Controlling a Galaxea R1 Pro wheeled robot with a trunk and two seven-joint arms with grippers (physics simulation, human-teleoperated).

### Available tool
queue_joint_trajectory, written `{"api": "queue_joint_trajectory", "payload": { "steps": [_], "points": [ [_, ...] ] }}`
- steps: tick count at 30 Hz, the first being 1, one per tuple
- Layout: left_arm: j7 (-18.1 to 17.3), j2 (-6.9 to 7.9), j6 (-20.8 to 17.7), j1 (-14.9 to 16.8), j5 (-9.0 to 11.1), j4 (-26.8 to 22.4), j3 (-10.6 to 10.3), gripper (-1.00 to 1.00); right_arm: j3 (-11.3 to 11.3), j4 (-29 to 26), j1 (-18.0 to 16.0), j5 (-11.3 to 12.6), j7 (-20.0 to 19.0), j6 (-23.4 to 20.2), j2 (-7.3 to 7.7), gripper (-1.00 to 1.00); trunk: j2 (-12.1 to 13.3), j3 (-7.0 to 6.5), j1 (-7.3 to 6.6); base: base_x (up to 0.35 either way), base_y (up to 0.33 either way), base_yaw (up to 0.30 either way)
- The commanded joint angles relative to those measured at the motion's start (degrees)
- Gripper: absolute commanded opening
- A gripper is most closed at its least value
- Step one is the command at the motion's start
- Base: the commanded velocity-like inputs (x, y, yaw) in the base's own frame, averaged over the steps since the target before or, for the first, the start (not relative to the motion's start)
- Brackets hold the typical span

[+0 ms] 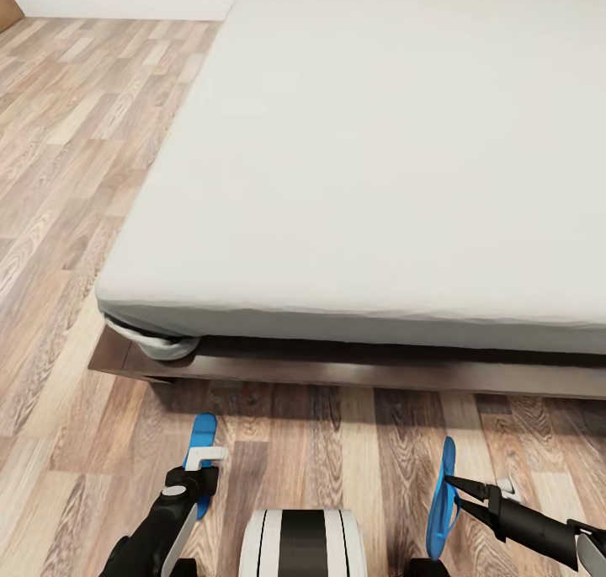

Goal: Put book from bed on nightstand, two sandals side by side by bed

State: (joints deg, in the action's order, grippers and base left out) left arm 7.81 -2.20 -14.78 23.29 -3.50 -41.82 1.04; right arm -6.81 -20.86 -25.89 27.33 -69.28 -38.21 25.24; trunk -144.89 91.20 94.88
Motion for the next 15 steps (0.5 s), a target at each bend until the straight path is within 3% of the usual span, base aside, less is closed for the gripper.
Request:
{"api": "queue_joint_trajectory", "payload": {
  "steps": [1, 4, 15],
  "points": [
    [0.0, -0.03, -0.3, 0.0, -0.4, -0.1, 0.1, -1.00, 0.0, 0.0, 0.0, 0.2, -0.1, -0.4, 0.00, -1.00, 0.0, 0.03, -0.01, 0.000, 0.000, 0.000],
    [0.0, -0.02, -0.3, 0.0, -0.4, -0.1, 0.1, -1.00, 0.0, 0.0, 0.0, 0.2, -0.1, -0.5, 0.01, -1.00, 0.0, 0.03, -0.01, 0.000, 0.000, 0.000],
    [0.0, -0.05, -0.3, 0.0, -0.4, -0.1, 0.1, -1.00, 0.0, 0.0, 0.0, 0.2, -0.1, -0.4, -0.01, -1.00, -0.1, 2.02, 0.22, 0.000, 0.000, 0.000]
  ]
}}
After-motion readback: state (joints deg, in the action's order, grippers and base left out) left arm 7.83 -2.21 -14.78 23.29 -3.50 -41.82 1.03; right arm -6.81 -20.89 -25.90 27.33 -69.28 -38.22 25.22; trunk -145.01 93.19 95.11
